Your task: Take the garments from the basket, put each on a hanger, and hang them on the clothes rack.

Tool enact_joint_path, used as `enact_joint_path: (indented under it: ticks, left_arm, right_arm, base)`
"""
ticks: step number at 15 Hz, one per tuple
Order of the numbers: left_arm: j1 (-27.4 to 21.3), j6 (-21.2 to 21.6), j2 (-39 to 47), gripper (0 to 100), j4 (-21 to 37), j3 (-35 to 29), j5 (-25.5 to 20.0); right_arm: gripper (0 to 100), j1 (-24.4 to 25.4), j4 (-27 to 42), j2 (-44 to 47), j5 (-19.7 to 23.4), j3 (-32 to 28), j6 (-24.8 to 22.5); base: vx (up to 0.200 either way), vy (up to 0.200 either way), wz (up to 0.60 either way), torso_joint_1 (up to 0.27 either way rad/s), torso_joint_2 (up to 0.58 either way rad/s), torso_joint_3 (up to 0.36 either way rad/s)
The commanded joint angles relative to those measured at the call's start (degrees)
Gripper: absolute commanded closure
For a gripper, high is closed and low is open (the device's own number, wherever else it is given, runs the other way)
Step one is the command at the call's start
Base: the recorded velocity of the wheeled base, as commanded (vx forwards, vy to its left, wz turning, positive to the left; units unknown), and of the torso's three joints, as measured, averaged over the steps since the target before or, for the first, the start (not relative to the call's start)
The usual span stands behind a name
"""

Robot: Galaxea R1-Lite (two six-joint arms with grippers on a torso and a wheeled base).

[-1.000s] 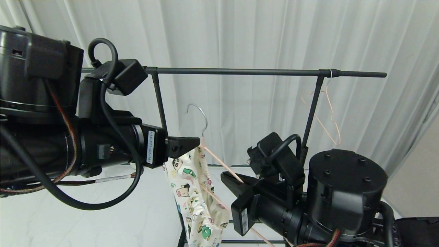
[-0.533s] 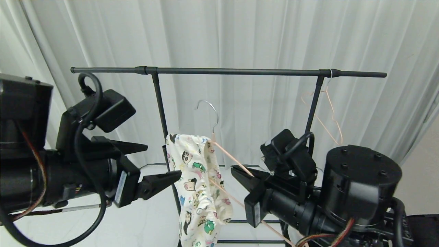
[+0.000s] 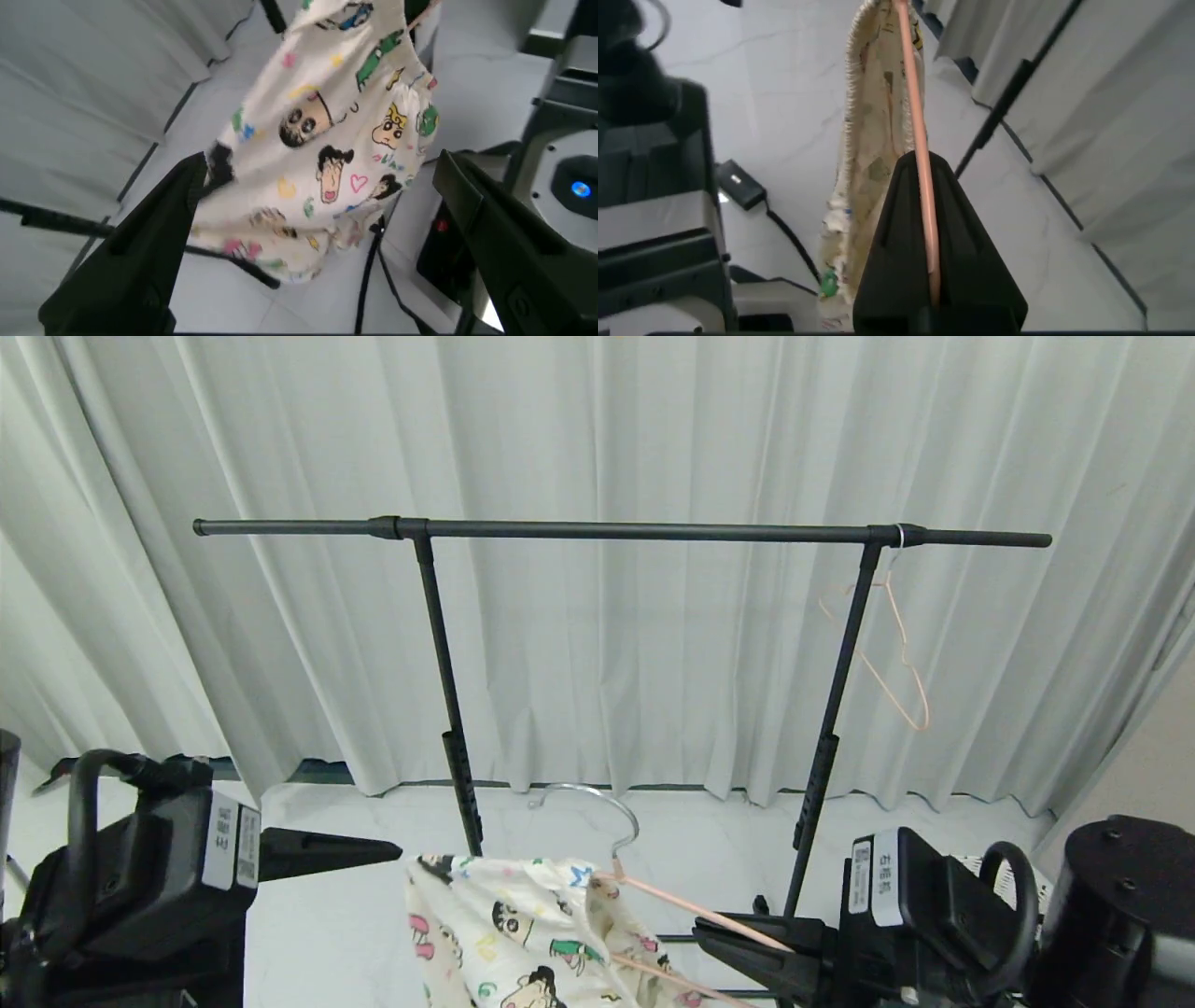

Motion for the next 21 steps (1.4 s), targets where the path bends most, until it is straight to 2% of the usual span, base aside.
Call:
enact_joint_path:
  ticks: [1, 3, 8, 13, 14, 19, 21]
  left_arm:
    - [-3.7, 0.3, -0.6, 0, -0.1, 1.1, 0.0]
    - [-4.7, 0.4, 0.6, 0, -0.1, 1.1, 0.0]
    - [-5.0, 0.1, 3.9, 0, -0.1, 1.8, 1.7]
    - [-4.7, -0.5, 5.5, 0, -4.2, 2.0, 2.0]
    - [-4.7, -0.5, 5.5, 100, -4.2, 2.2, 1.9]
    - [-4.7, 0.0, 6.5, 100, -4.4, 2.9, 1.9]
    - [-4.7, 0.2, 6.5, 100, -5.8, 3.4, 1.8]
  right_arm:
    - [100, 0.3, -0.1, -0.6, 2.4, 0.8, -1.8]
    - [100, 0.9, -0.1, 0.1, 4.3, 0.5, -4.0]
    - [100, 7.8, -2.0, 0.6, 4.3, -3.3, -4.7]
    - [100, 9.8, -2.0, 0.3, 4.2, -3.5, -5.0]
    - [100, 9.8, -2.0, 0.2, 4.1, -3.7, -5.0]
    - [100, 9.7, -2.0, -0.2, 2.3, -3.5, -5.3]
    - [100, 9.5, -2.0, -0.3, 1.3, -3.5, -7.3]
  base:
    - [0.0, 0.0, 0.0, 0.0, 0.0, 0.0]
    - [0.0, 0.0, 0.0, 0.0, 0.0, 0.0]
    - [0.0, 0.0, 0.0, 0.0, 0.0, 0.0]
    - [0.0, 0.0, 0.0, 0.0, 0.0, 0.0]
    - [0.0, 0.0, 0.0, 0.0, 0.0, 0.0]
    - [0.0, 0.0, 0.0, 0.0, 0.0, 0.0]
    - [0.0, 0.0, 0.0, 0.0, 0.0, 0.0]
